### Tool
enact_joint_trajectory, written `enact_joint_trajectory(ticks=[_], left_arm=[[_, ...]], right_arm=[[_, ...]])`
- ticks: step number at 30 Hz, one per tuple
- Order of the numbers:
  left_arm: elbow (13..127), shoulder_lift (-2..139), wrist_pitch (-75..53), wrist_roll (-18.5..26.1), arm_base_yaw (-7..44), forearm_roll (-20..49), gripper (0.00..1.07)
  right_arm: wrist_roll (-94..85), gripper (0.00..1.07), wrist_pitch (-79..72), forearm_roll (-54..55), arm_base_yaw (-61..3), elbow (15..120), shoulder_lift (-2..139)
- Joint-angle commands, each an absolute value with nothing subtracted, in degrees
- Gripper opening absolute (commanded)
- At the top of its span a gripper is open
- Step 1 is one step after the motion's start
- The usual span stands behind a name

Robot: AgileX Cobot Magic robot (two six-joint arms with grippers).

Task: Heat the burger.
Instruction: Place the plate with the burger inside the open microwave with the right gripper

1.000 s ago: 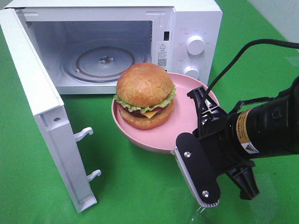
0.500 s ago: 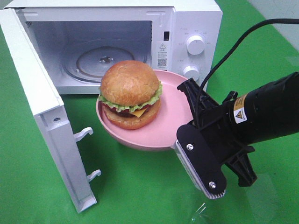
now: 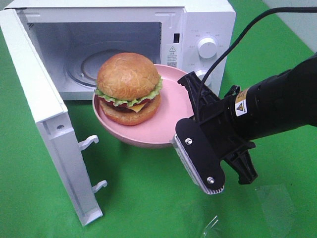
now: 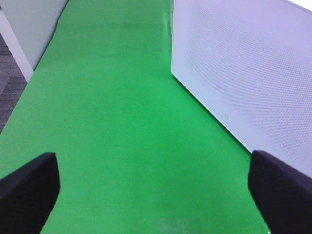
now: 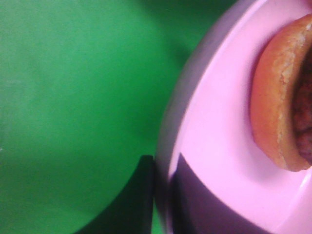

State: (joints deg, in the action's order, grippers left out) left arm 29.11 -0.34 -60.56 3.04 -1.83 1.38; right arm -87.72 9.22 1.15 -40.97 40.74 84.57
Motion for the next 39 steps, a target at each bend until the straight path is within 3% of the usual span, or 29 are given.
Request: enact_joint_trajectory(ticks=[1, 23, 39], left_arm=[[28.8, -1.4, -59.8, 3.0, -1.4, 1.7, 0.98], [28.8, -1.4, -59.8, 3.0, -1.4, 1.7, 0.98], [28.8, -1.4, -59.8, 3.0, -1.4, 1.7, 0.98]], right_arm=[[-87.8, 0.00, 5.8, 1.9, -40.7, 42.1, 85.0], [-84.2, 0.00, 5.8, 1.5, -40.7, 54.9, 97.3], [-78.4, 0.00, 6.9, -5.8, -40.7, 64.5, 105.4]])
